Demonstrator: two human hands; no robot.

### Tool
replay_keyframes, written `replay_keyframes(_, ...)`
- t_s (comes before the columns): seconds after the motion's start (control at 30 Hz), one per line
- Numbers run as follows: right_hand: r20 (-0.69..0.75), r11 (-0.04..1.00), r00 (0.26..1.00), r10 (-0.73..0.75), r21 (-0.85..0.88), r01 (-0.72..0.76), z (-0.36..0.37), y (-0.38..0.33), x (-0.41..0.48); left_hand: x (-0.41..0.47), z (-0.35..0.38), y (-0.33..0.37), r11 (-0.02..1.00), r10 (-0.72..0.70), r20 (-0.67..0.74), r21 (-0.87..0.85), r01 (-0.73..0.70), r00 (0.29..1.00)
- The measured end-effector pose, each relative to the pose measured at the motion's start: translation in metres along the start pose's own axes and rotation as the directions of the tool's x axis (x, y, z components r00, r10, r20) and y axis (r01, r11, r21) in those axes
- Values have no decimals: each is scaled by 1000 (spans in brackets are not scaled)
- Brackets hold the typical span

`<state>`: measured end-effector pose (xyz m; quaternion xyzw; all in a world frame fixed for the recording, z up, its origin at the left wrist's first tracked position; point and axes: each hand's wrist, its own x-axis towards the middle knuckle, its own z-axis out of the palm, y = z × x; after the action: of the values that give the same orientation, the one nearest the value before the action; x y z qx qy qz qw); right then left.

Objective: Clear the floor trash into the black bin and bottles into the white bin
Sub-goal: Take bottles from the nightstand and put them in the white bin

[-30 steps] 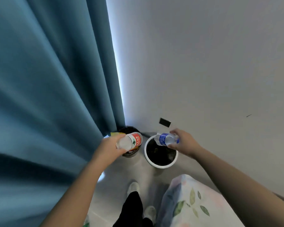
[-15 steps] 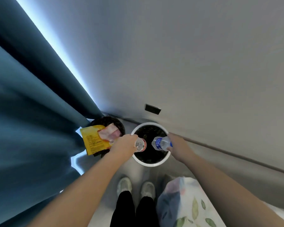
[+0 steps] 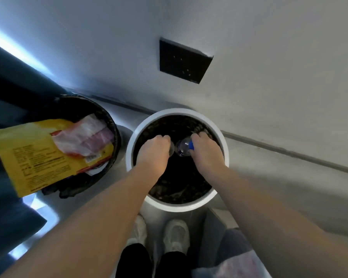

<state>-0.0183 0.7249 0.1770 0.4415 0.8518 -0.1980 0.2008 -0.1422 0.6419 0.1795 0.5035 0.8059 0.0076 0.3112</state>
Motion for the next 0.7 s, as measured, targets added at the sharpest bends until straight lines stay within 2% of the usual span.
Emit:
replay_keyframes(0.27,-44,1000,999,5,26,-4,62,16,51,49,60,-18,1000,-6,-21,26,7,1000)
replay_keyframes(0.43,-24,999,1000,7,46,-6,82,20,62,60,73,-25,998,-7,21,55,6,1000)
replay_keyframes(0.63,20,990,1000,4,140,-6,83,23,47,47,68,-19,998,-58,71,-10,59,996)
replay_keyframes(0.7,47,995,997,-60,83,56,79,23,29,31,65,-16,996,-26,106,88,16,994)
